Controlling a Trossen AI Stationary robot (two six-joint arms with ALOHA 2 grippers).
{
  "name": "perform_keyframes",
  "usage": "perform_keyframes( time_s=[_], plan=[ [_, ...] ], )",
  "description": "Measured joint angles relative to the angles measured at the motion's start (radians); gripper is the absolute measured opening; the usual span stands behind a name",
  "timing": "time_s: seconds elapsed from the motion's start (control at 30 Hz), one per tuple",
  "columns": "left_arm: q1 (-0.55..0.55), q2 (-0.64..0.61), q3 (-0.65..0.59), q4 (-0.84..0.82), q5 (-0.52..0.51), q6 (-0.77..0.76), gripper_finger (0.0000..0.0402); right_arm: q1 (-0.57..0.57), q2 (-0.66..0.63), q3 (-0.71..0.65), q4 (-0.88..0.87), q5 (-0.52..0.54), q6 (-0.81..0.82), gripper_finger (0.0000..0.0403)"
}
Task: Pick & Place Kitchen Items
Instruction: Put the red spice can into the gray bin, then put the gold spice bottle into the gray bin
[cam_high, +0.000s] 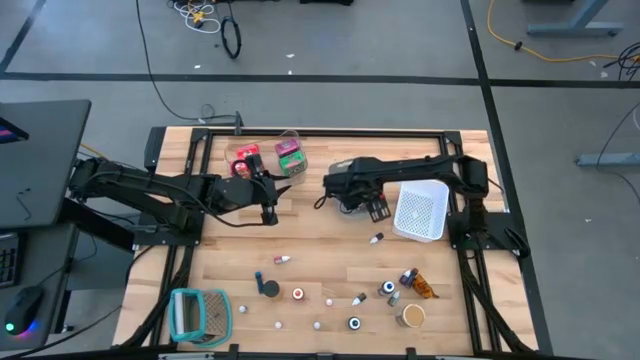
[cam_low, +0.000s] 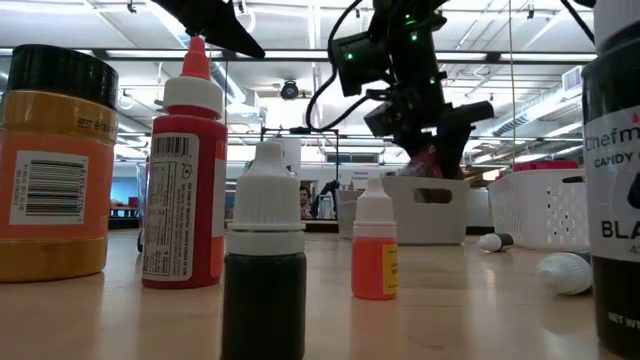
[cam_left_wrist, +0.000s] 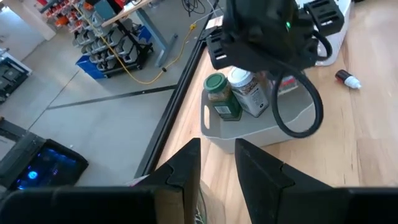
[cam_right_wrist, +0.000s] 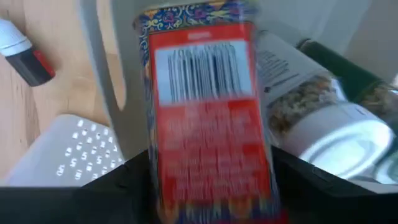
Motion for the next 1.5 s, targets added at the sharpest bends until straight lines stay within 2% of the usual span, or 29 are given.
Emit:
perform_keyframes(
  time_s=[0.2,0.33,0.47,0.7,0.83,0.97,1.13,1.37,1.5],
  plan=[
    [0.0,0.0,0.0,-0.001,0.0,-0.008,0.0109,0.0,0.037,0.0,-0.012,0.005,-0.074,0.0271],
    [0.0,0.0,0.0,-0.009,0.0,-0.028,0.0109,0.002,0.034,0.0,-0.006,0.075,-0.071,0.0279],
    [0.0,0.0,0.0,-0.023,0.0,-0.05,0.0109,0.005,0.026,0.0,-0.036,0.122,0.063,0.0281],
    [0.0,0.0,0.0,-0.034,0.0,-0.097,0.0109,0.028,0.022,0.0,-0.117,-0.063,0.381,0.0281],
    [0.0,0.0,0.0,-0.034,0.001,-0.13,0.0109,0.063,0.001,-0.001,-0.155,-0.095,0.506,0.0281],
    [-0.014,0.0,0.0,-0.033,0.002,-0.145,0.0109,0.114,-0.067,-0.001,-0.138,-0.088,0.614,0.0281],
    [-0.045,0.0,0.0,-0.008,0.001,-0.152,0.0109,0.201,-0.181,0.0,-0.031,-0.057,0.804,0.0281],
    [-0.109,0.0,0.0,0.005,0.001,-0.157,0.0109,0.406,-0.307,0.0,0.068,0.075,0.999,0.0281],
    [-0.127,0.0,0.0,0.011,0.0,-0.157,0.0109,0.524,-0.336,0.0,0.068,0.089,1.093,0.0281]
  ],
)
